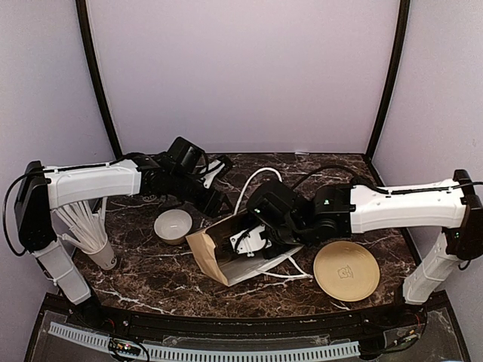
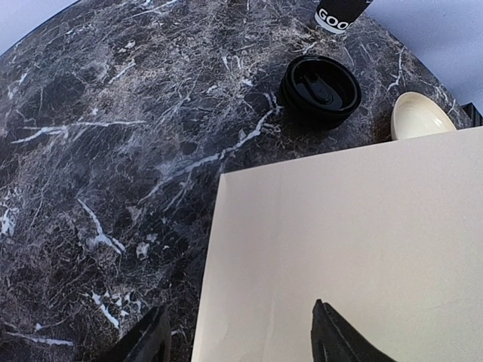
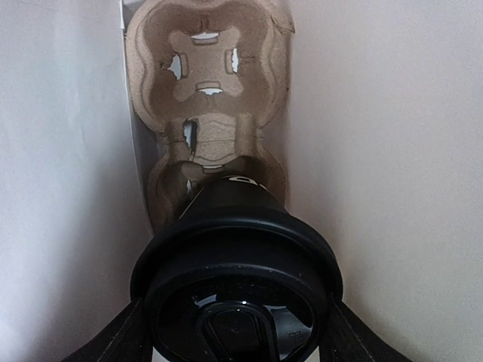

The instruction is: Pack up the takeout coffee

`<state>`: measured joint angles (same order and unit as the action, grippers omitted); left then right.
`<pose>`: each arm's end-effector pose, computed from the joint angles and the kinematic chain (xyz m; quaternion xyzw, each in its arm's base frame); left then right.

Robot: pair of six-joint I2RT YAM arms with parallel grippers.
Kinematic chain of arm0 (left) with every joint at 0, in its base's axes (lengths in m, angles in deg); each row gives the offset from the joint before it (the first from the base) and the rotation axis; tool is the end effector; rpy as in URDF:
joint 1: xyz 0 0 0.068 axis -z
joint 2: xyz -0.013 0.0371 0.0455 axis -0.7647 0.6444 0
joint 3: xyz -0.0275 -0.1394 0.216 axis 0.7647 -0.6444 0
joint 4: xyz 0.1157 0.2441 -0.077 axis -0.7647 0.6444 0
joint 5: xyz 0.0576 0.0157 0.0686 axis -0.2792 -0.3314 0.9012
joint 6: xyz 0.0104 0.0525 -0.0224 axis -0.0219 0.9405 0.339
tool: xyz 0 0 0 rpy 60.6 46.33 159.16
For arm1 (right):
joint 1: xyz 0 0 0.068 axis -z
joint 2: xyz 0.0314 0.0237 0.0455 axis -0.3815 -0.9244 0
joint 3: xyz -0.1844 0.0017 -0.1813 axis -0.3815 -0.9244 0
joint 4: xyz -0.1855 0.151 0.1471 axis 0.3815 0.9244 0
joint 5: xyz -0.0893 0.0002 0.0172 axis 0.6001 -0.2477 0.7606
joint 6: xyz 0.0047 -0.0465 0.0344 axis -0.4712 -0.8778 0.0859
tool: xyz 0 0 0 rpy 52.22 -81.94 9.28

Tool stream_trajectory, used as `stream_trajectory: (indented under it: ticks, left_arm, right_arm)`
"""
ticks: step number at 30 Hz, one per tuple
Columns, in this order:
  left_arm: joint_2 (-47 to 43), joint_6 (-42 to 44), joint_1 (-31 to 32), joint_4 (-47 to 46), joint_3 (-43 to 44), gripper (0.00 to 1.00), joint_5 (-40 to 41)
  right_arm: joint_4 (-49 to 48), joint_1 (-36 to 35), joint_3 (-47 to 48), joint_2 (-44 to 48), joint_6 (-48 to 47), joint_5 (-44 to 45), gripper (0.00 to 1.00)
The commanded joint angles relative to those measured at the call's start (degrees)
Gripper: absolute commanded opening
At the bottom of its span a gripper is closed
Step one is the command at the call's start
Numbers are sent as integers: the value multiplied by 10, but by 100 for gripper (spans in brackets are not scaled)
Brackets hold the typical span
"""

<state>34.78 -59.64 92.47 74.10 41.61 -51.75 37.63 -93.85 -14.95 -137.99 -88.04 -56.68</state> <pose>0.2845 -0.2745 0.2405 0.3497 0.8372 -0.2553 0.3342 0.1339 0.3420 0.2493 -0.7837 0.4860 -0.1587 0.3528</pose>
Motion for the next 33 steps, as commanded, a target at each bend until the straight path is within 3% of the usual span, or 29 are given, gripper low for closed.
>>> stream_trajectory:
  ticks: [1, 19, 33]
  left_arm:
    - [4, 15, -3, 25, 19, 66, 5]
    - [3, 19, -12, 28, 12, 66, 13]
    - [-16, 10, -40, 42, 8, 67, 39]
  right_arm:
    - [-33, 10, 2, -6, -5, -8, 53]
    - [17, 25, 27, -45, 3, -63, 53]
    - [179, 70, 191, -142, 43, -156, 53]
